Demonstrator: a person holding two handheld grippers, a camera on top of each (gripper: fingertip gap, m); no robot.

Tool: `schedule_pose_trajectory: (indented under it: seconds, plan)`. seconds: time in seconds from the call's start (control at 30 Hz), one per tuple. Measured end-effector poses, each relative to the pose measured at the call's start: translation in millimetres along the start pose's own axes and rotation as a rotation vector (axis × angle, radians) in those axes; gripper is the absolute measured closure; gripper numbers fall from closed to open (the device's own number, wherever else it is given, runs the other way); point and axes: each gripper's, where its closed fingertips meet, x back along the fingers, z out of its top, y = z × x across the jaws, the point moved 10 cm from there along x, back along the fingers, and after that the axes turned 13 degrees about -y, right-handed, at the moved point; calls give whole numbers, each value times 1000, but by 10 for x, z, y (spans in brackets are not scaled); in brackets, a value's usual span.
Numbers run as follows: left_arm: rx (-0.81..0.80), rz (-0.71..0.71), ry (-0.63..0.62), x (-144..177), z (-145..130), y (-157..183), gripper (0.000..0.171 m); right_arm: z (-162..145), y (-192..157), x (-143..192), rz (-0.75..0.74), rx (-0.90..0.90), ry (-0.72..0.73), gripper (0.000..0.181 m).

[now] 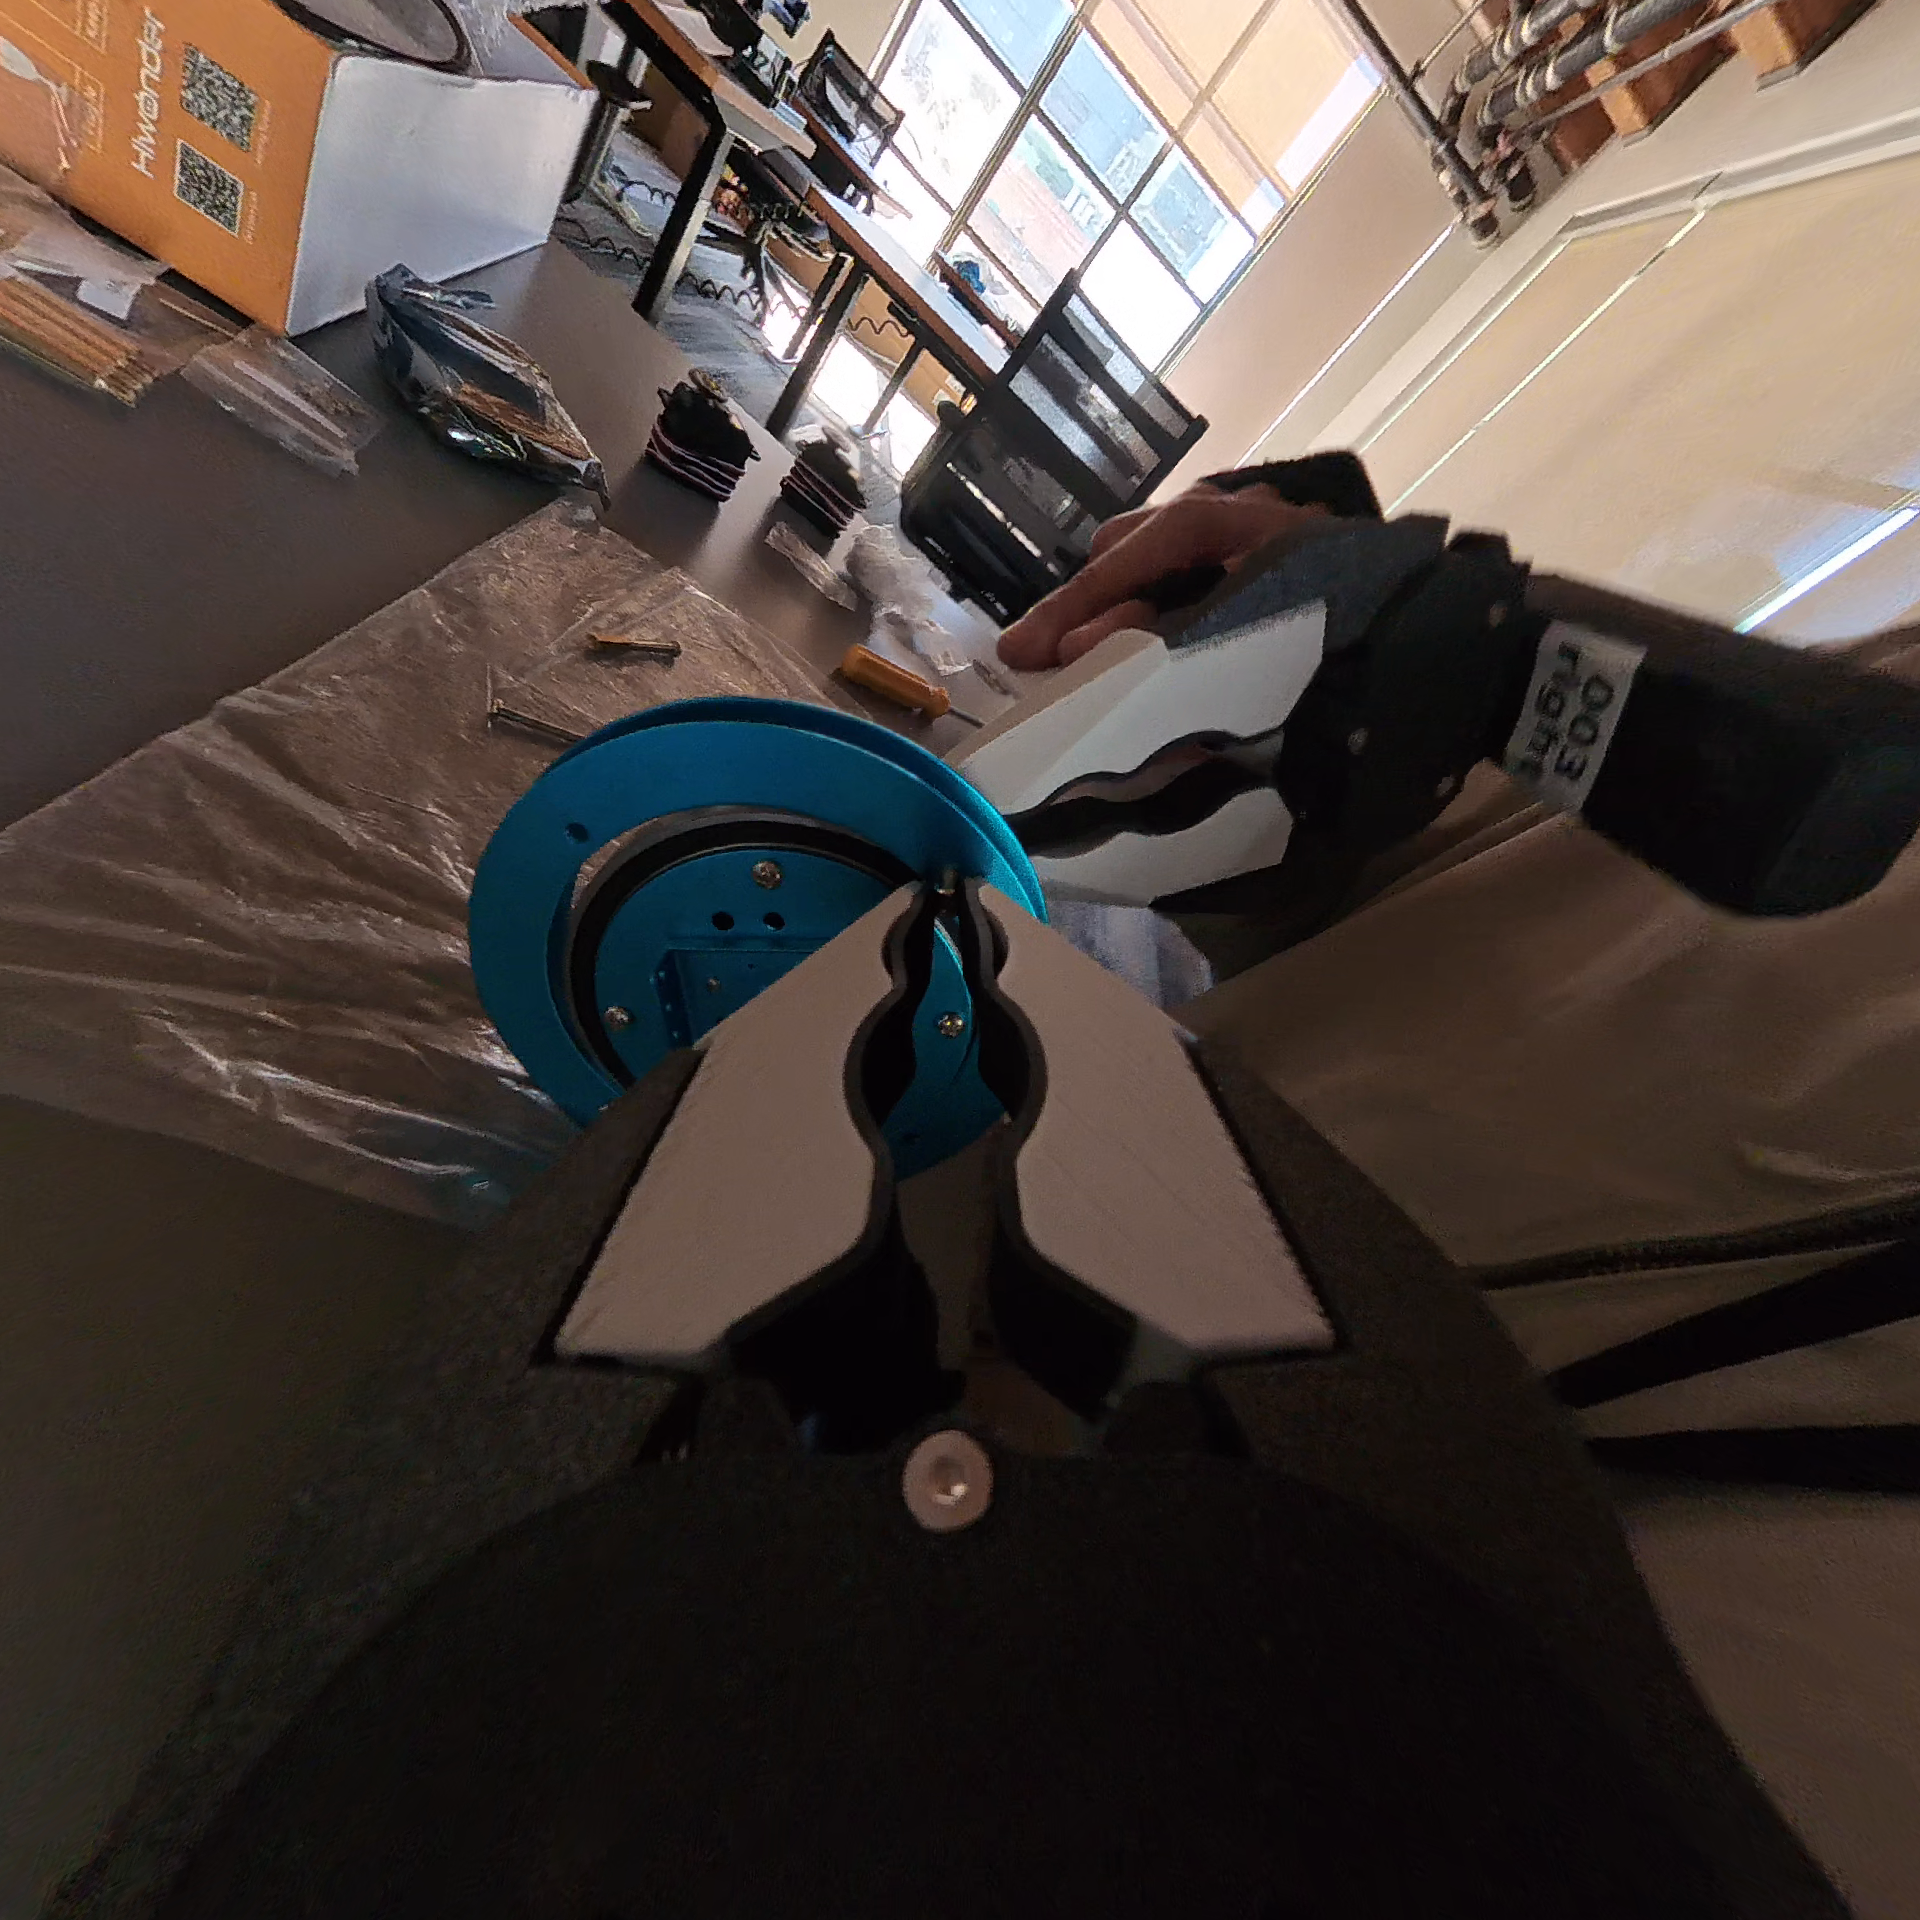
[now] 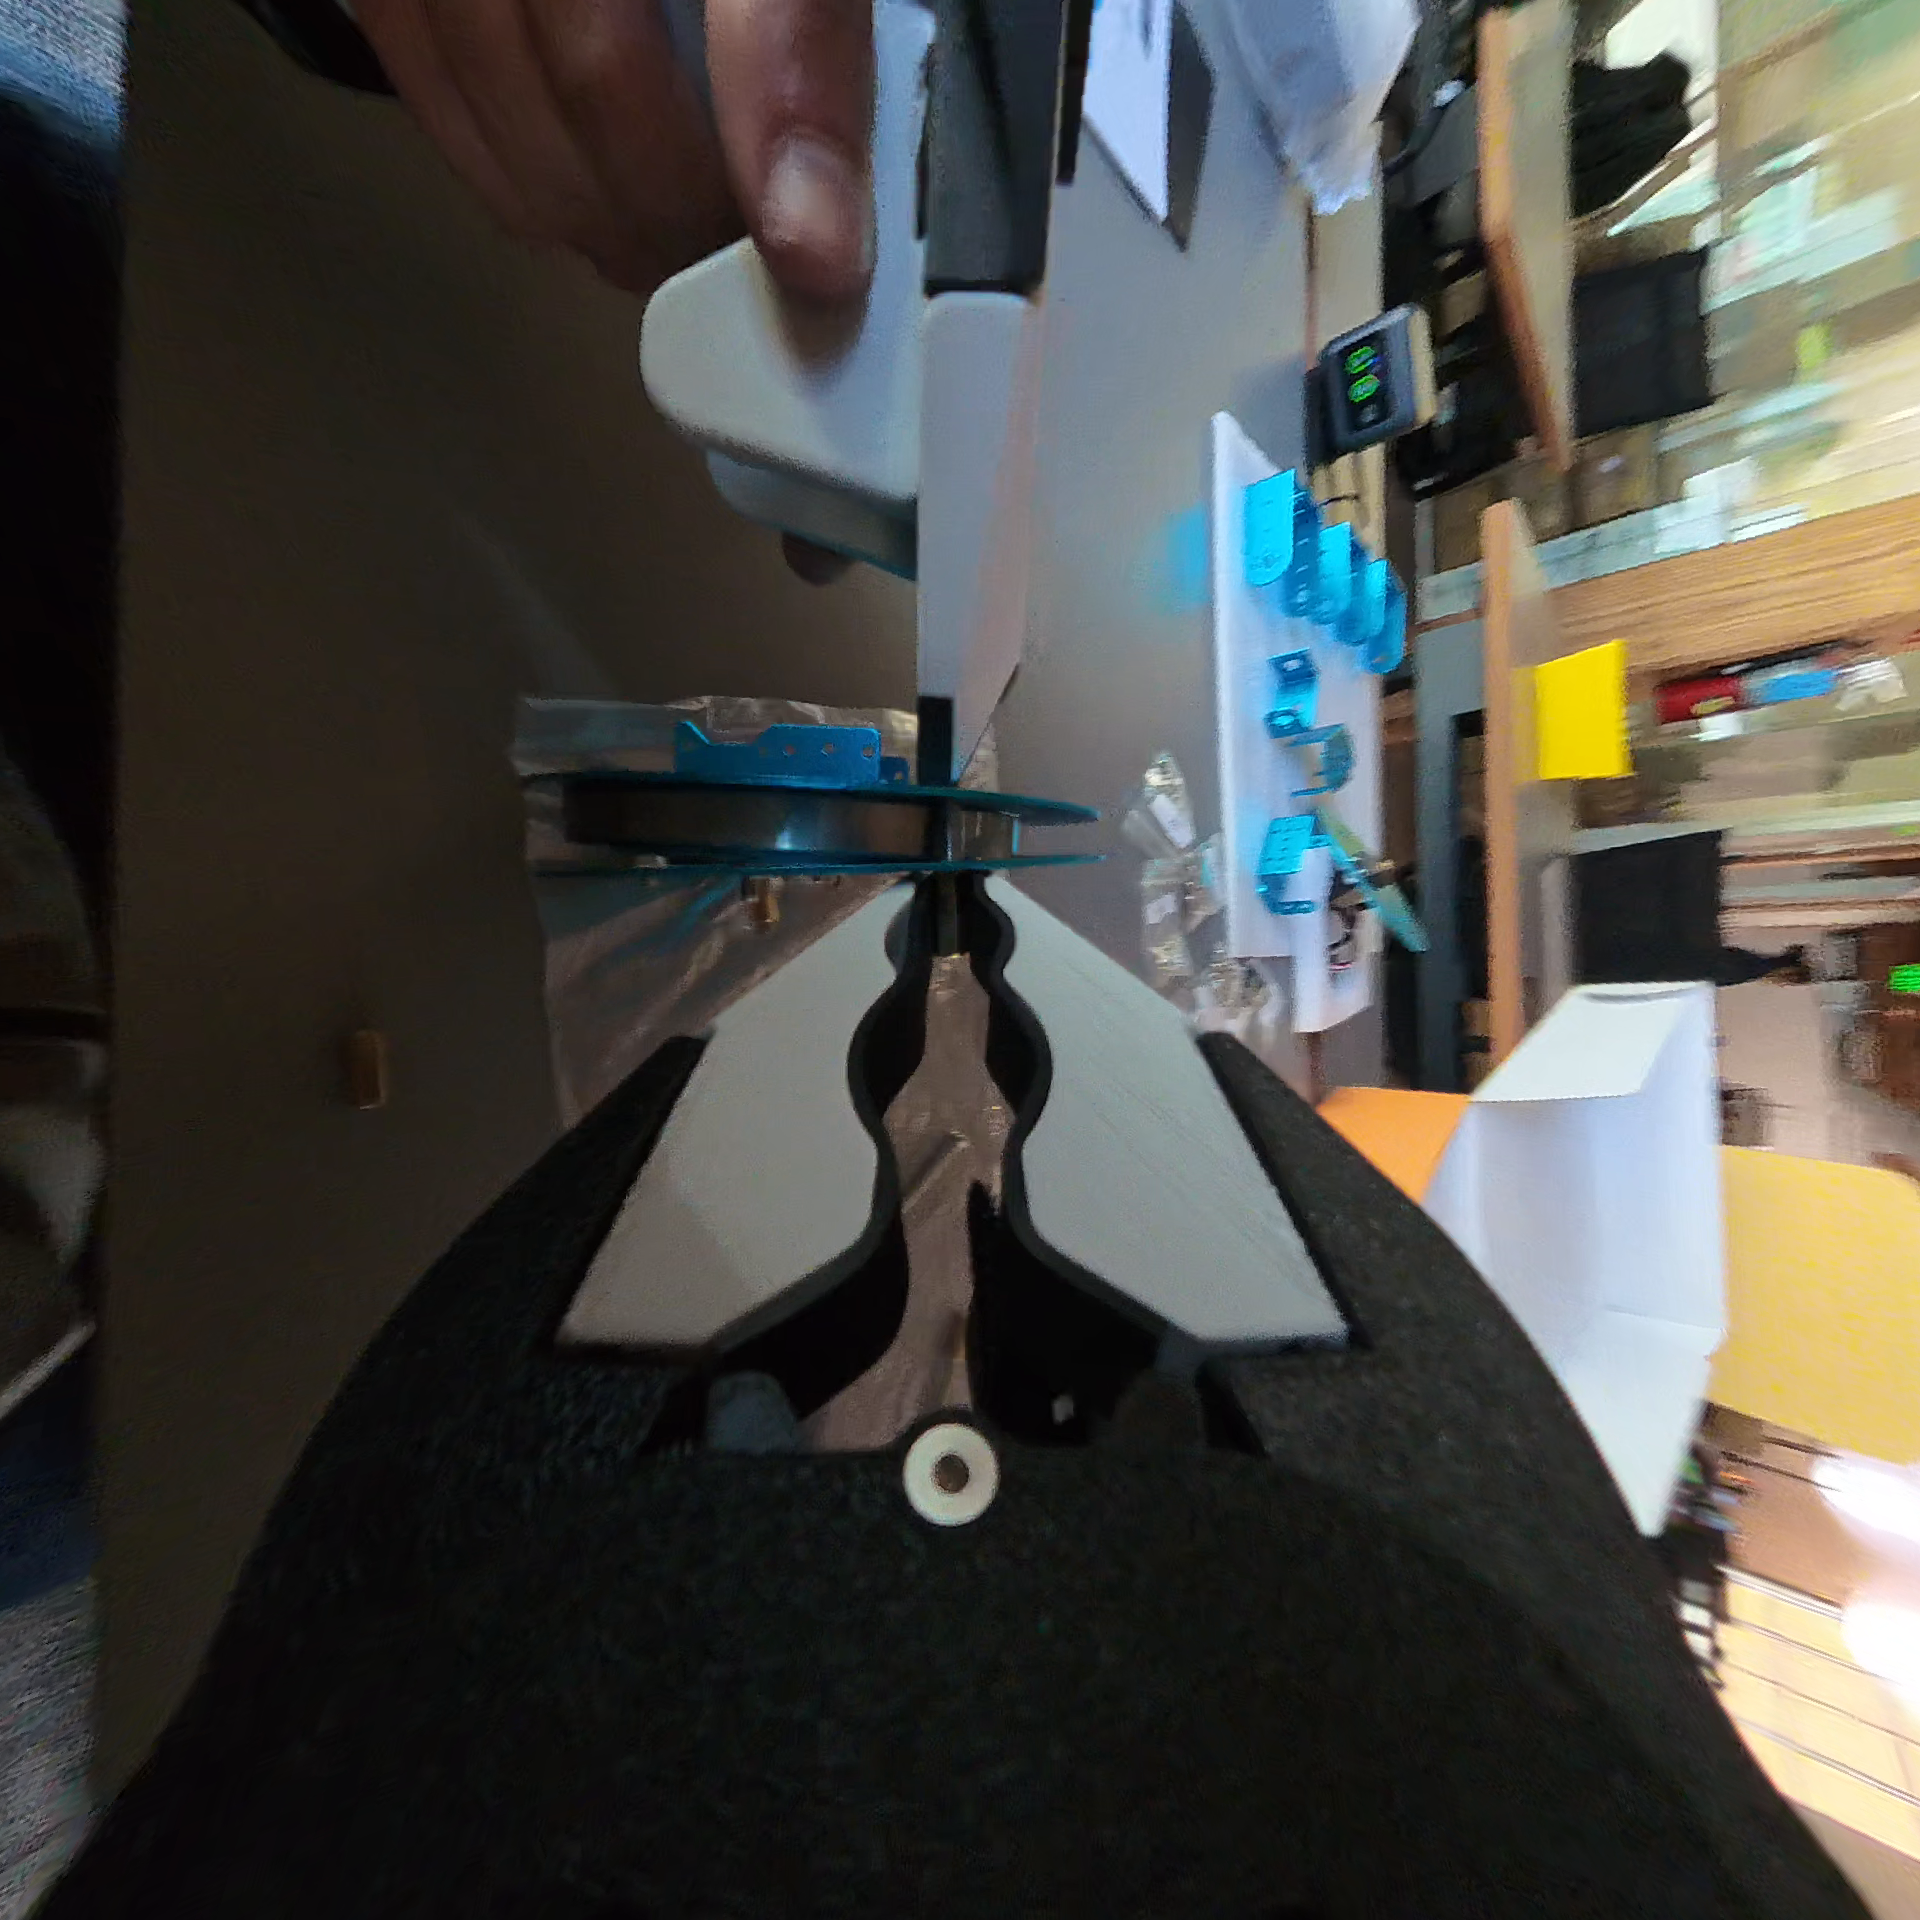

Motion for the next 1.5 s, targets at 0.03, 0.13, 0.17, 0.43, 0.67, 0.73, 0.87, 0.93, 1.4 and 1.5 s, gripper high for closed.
schedule_pose_trajectory:
  seconds: [0.03, 0.13, 0.17, 0.43, 0.67, 0.73, 0.87, 0.93, 1.4, 1.5]
  plan:
    - [-42, 30, -9, 1, -3, 31, 169, 4, 23, 6, 50, -20, 1, 177]
    - [-156, 100, -41, -14, -17, 125, 169, -44, 168, -18, 354, -185, 33, 177]
    - [-181, 115, -50, -20, -17, 144, 169, -80, 226, -50, 489, -264, 50, 177]
    - [-349, 209, -156, -62, 62, 215, 169, -358, 414, -544, 1481, -739, 73, 177]
    - [-408, 220, -193, -19, 137, 175, 169, -346, 497, -657, 1576, -697, 97, 177]
    - [-352, 197, -176, -13, 154, 124, 169, -251, 574, -525, 1273, -490, 75, 177]
    - [-265, 174, -148, 25, 188, 47, 168, -74, 577, -288, 756, -217, 1, 177]
    - [-248, 158, -146, 51, 174, 28, 168, -21, 500, -224, 589, -119, 8, 177]
    - [-476, 460, -227, 437, 191, 47, 157, 8, 246, -226, 92, 24, 79, 177]
    - [-305, 285, -291, 470, 294, 12, 155, 6, 210, -228, 46, 40, 99, 177]
